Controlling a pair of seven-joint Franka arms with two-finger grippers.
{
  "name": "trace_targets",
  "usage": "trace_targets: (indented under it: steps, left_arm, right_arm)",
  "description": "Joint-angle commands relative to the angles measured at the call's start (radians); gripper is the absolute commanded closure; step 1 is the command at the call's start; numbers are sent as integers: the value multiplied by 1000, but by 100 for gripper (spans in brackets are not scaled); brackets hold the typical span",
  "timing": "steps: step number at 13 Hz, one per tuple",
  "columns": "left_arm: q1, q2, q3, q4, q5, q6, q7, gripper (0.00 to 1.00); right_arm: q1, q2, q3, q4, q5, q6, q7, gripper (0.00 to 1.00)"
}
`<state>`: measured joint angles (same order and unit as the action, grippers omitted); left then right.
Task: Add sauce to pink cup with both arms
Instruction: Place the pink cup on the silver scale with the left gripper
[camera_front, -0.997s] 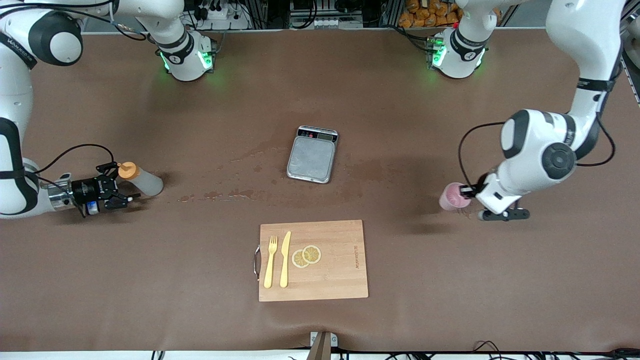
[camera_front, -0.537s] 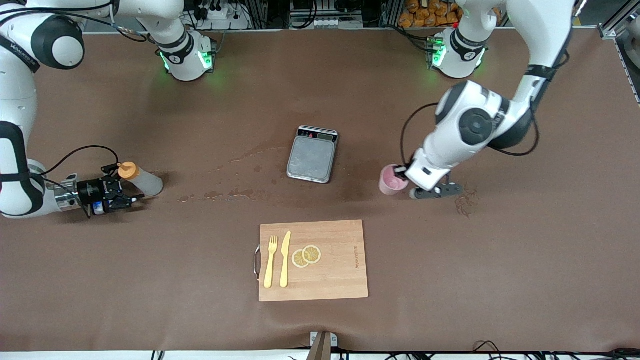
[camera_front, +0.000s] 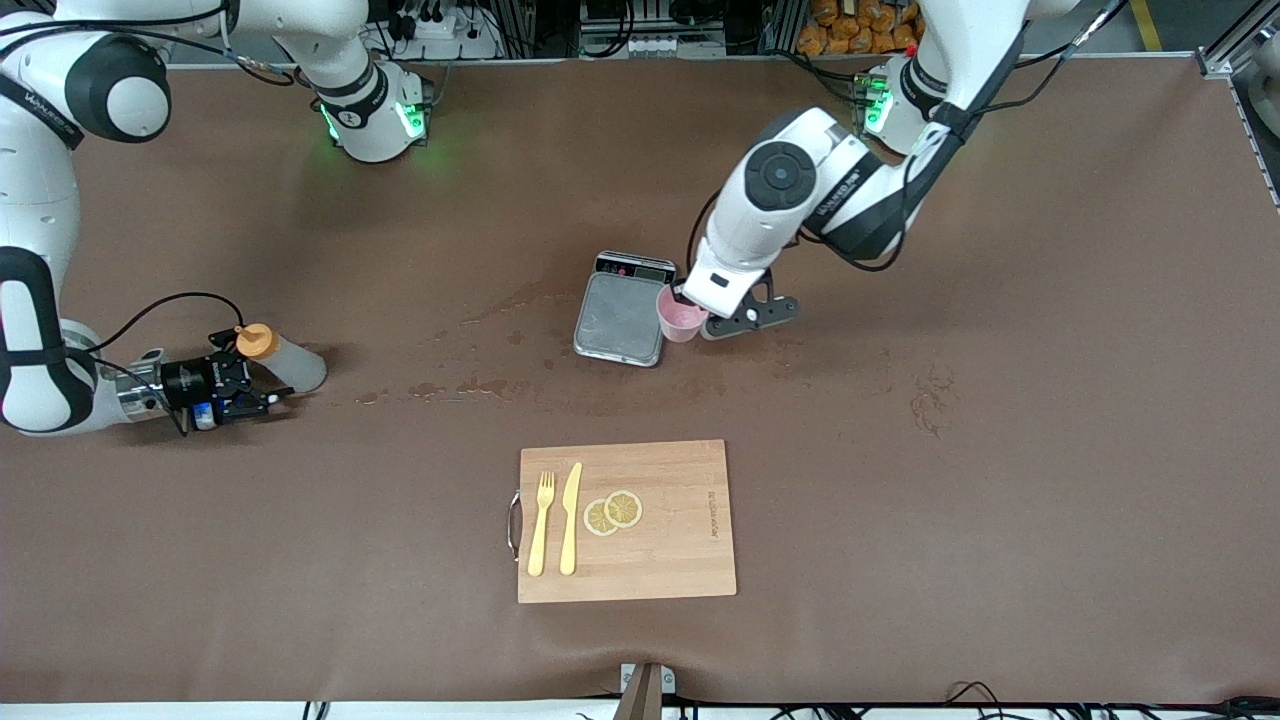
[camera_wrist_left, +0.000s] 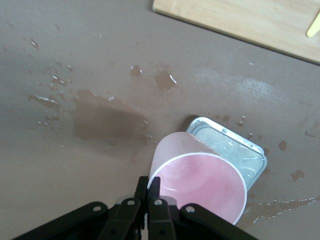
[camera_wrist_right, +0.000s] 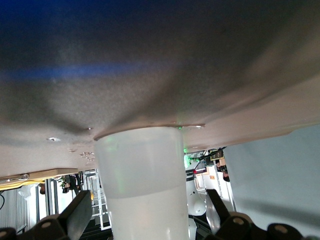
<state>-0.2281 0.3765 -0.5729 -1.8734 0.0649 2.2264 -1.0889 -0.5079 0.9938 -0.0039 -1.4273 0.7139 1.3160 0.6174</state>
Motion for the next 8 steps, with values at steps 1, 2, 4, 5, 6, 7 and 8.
trace_targets:
  steps: [1, 2, 4, 5, 6, 7, 8]
  left_arm:
    - [-71, 53, 7, 54, 76, -11, -113, 100]
    - [-86, 73, 7, 75, 105, -11, -156, 100]
    - [-129, 119, 8, 114, 150, -10, -230, 100]
    - [-158, 145, 8, 128, 168, -10, -265, 100]
    - [-177, 168, 10, 147, 190, -10, -299, 100]
    - [-183, 191, 10, 161, 214, -10, -324, 100]
    - [-188, 206, 10, 166, 237, -4, -339, 100]
  right_arm:
    - [23, 22, 2, -18, 30, -4, -15, 0]
    - [26, 22, 2, -19, 30, -4, -15, 1]
    - [26, 22, 2, -19, 30, -4, -15, 8]
    - [26, 22, 2, -18, 30, -4, -16, 21]
    - [25, 22, 2, -18, 30, -6, -16, 37]
    - [22, 22, 2, -18, 30, -7, -16, 50]
    - [20, 22, 2, -16, 30, -7, -15, 53]
